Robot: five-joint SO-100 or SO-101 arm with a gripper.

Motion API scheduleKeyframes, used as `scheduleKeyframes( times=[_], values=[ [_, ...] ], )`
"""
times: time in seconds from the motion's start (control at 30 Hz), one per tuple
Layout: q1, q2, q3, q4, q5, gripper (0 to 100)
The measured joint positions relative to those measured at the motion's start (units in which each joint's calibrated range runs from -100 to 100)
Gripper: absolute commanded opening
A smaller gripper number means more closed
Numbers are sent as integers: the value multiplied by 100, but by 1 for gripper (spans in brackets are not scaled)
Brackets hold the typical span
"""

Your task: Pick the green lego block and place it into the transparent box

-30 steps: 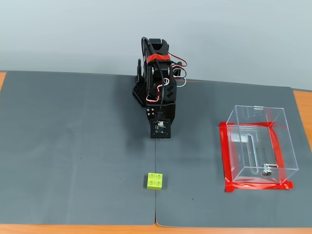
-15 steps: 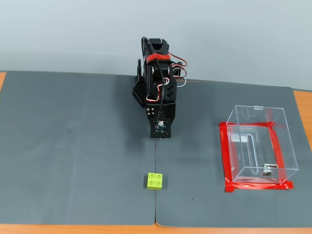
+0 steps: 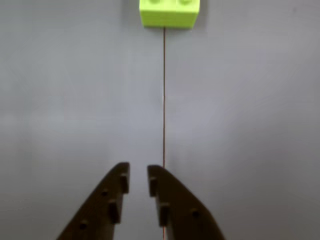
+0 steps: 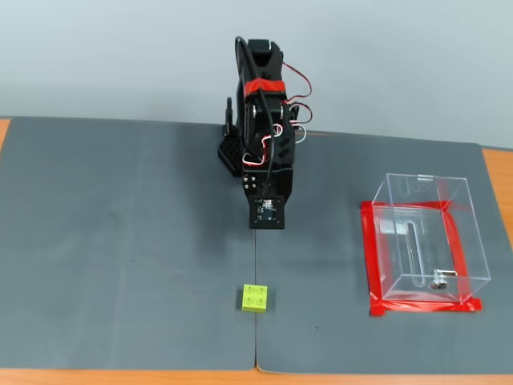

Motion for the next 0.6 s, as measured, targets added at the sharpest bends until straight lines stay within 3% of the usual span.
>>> scheduleKeyframes(
  times=[0.6],
  values=[
    [7, 3594, -3125, -87, -10, 5]
  ],
)
